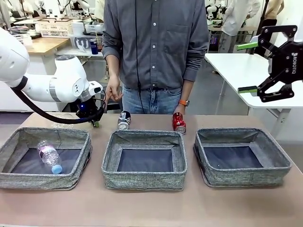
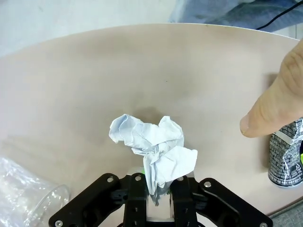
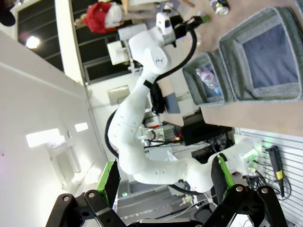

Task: Sort the waste into the appropriate baskets.
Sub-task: Pick up the waste item pointed out by the person.

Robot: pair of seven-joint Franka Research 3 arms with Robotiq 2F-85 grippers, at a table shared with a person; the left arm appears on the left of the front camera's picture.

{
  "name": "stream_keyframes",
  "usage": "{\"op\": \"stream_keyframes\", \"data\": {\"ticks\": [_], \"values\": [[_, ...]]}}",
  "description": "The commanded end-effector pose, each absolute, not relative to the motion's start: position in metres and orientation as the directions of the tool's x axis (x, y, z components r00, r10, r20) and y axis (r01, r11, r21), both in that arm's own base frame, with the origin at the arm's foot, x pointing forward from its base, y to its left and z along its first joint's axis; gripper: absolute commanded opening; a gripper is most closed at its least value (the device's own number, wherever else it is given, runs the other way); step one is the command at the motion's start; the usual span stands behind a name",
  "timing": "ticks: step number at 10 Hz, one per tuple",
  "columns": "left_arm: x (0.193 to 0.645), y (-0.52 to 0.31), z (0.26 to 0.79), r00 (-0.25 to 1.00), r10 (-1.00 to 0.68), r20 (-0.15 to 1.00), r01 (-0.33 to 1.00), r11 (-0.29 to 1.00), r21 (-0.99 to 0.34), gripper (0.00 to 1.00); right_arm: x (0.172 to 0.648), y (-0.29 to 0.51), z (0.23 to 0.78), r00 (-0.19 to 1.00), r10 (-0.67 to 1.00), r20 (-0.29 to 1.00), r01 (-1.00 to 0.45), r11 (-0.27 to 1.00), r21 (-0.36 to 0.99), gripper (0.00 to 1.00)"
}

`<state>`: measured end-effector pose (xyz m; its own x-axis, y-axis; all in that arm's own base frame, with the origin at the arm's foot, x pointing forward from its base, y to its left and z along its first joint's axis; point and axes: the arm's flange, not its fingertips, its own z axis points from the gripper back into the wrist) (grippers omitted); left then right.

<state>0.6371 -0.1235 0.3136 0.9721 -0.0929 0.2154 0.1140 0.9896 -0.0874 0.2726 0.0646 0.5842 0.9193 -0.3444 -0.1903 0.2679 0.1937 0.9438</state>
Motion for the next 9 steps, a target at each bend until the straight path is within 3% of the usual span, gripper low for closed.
{"op": "stream_keyframes", "data": {"ticks": [1, 3, 5, 6, 8, 9], "values": [[0.629, -0.110, 0.318, 0.972, -0.109, 0.206, 0.121, 0.992, -0.047, 0.00, 0.273, 0.067, 0.585, 0.920, -0.342, -0.190, 0.261, 0.176, 0.949, 1.00], [0.612, -0.101, 0.354, 0.973, -0.116, 0.200, 0.129, 0.990, -0.057, 0.00, 0.273, 0.067, 0.585, 0.920, -0.342, -0.190, 0.261, 0.176, 0.949, 1.00], [0.552, -0.110, 0.431, 0.989, -0.077, 0.127, 0.084, 0.995, -0.054, 0.00, 0.273, 0.067, 0.585, 0.920, -0.342, -0.190, 0.261, 0.176, 0.949, 1.00], [0.511, -0.122, 0.465, 0.985, -0.133, 0.112, 0.137, 0.990, -0.024, 0.00, 0.273, 0.067, 0.585, 0.920, -0.342, -0.190, 0.261, 0.176, 0.949, 1.00], [0.418, -0.142, 0.502, 0.912, -0.333, 0.239, 0.326, 0.943, 0.071, 0.00, 0.273, 0.067, 0.585, 0.920, -0.342, -0.190, 0.261, 0.176, 0.949, 1.00], [0.404, -0.141, 0.509, 0.898, -0.330, 0.291, 0.330, 0.943, 0.052, 0.00, 0.273, 0.067, 0.585, 0.920, -0.342, -0.190, 0.261, 0.176, 0.949, 1.00]]}}
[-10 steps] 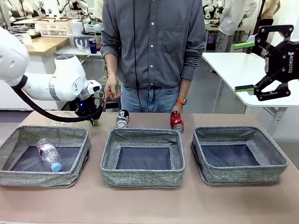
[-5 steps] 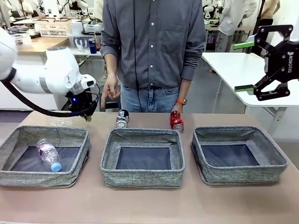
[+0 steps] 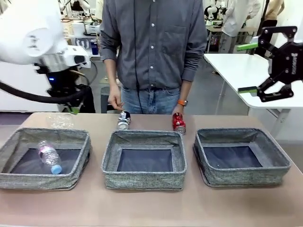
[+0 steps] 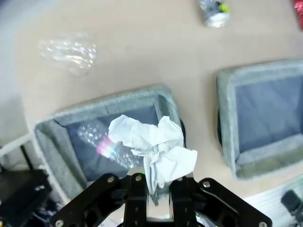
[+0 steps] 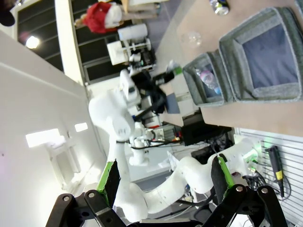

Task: Sort the waste into the appropriate baskets.
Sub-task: Pick up the waste item pointed out by the person.

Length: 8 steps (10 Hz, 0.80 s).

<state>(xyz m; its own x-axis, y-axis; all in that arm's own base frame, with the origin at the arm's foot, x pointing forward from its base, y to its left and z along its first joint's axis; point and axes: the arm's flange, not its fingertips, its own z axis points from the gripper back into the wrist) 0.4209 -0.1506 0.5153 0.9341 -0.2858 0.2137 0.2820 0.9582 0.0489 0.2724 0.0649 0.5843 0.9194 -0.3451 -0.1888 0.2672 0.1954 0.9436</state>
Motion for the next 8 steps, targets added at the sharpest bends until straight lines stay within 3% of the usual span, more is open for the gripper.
{"op": "stream_keyframes", "data": {"ticks": [1, 2, 4, 5, 6, 8], "values": [[0.406, -0.136, 0.511, 0.909, -0.280, 0.310, 0.300, 0.954, -0.017, 0.00, 0.273, 0.067, 0.585, 0.920, -0.342, -0.190, 0.261, 0.176, 0.949, 1.00], [0.421, -0.151, 0.515, 0.934, -0.286, 0.214, 0.282, 0.958, 0.049, 0.00, 0.273, 0.067, 0.585, 0.920, -0.342, -0.190, 0.261, 0.176, 0.949, 1.00], [0.421, -0.151, 0.515, 0.934, -0.286, 0.214, 0.282, 0.958, 0.049, 0.00, 0.273, 0.067, 0.585, 0.920, -0.342, -0.190, 0.261, 0.176, 0.949, 1.00], [0.400, -0.151, 0.521, 0.923, -0.294, 0.249, 0.293, 0.955, 0.046, 0.09, 0.273, 0.067, 0.585, 0.920, -0.342, -0.190, 0.261, 0.176, 0.949, 1.00], [0.403, -0.213, 0.526, 0.997, -0.059, 0.057, 0.050, 0.987, 0.151, 0.09, 0.273, 0.067, 0.585, 0.920, -0.342, -0.190, 0.261, 0.176, 0.949, 1.00], [0.405, -0.313, 0.603, 0.986, -0.103, 0.135, 0.093, 0.993, 0.076, 0.09, 0.273, 0.067, 0.585, 0.920, -0.342, -0.190, 0.261, 0.176, 0.949, 1.00]]}}
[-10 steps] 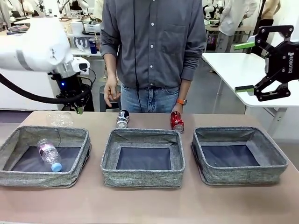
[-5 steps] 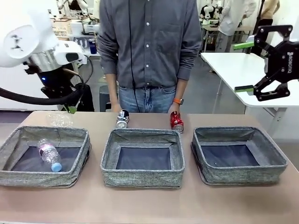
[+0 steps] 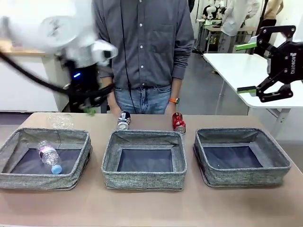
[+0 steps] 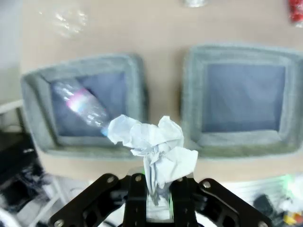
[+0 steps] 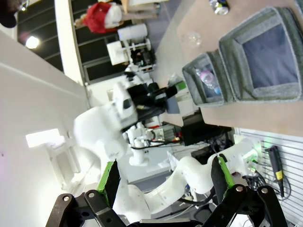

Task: Sort the waste into the appropriate baskets.
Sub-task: Pick up the waste item pointed out by the person.

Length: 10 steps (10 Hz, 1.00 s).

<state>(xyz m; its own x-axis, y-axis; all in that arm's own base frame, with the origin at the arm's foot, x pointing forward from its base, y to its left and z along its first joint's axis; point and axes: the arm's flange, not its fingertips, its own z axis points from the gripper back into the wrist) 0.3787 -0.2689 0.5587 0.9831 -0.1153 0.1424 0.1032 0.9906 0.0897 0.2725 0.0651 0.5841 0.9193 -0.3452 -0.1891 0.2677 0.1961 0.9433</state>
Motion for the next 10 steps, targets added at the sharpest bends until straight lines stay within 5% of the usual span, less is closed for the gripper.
{"op": "stream_keyframes", "data": {"ticks": [1, 7, 10], "values": [[0.406, -0.339, 0.626, 0.983, -0.122, 0.134, 0.106, 0.987, 0.123, 0.09, 0.273, 0.067, 0.585, 0.920, -0.342, -0.190, 0.261, 0.176, 0.949, 1.00], [0.407, -0.372, 0.713, 0.975, -0.195, 0.110, 0.182, 0.976, 0.120, 0.09, 0.273, 0.067, 0.585, 0.920, -0.342, -0.190, 0.261, 0.176, 0.949, 1.00], [0.409, -0.362, 0.729, 0.977, -0.158, 0.142, 0.162, 0.987, -0.019, 0.09, 0.273, 0.067, 0.585, 0.920, -0.342, -0.190, 0.261, 0.176, 0.949, 1.00]]}}
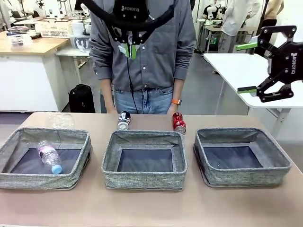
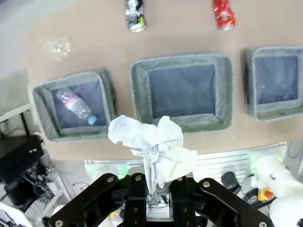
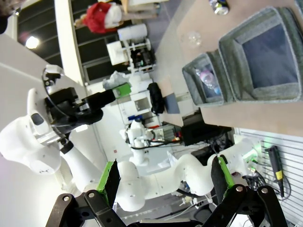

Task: Sort the waste into the appropriate baskets.
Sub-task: Pick up the waste item pointed out by the person.

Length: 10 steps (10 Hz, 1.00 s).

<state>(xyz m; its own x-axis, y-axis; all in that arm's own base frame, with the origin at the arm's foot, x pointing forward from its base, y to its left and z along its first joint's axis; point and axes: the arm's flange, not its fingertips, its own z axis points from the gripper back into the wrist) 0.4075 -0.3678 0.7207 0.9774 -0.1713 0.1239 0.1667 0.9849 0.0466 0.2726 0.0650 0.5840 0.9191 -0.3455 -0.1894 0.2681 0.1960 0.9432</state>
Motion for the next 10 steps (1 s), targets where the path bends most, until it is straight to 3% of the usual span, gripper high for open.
{"op": "stream_keyframes", "data": {"ticks": [1, 4, 5, 10], "values": [[0.408, -0.360, 0.737, 0.972, -0.165, 0.168, 0.182, 0.979, -0.093, 0.09, 0.273, 0.067, 0.585, 0.920, -0.342, -0.190, 0.261, 0.176, 0.949, 1.00], [0.405, -0.364, 0.737, 0.959, -0.216, 0.185, 0.237, 0.966, -0.103, 0.09, 0.273, 0.067, 0.585, 0.920, -0.342, -0.190, 0.261, 0.176, 0.949, 1.00], [0.410, -0.368, 0.747, 0.969, -0.156, 0.190, 0.179, 0.978, -0.108, 0.09, 0.273, 0.067, 0.585, 0.920, -0.342, -0.190, 0.261, 0.176, 0.949, 1.00], [0.410, -0.368, 0.747, 0.969, -0.156, 0.190, 0.179, 0.978, -0.108, 0.09, 0.273, 0.067, 0.585, 0.920, -0.342, -0.190, 0.261, 0.176, 0.949, 1.00]]}}
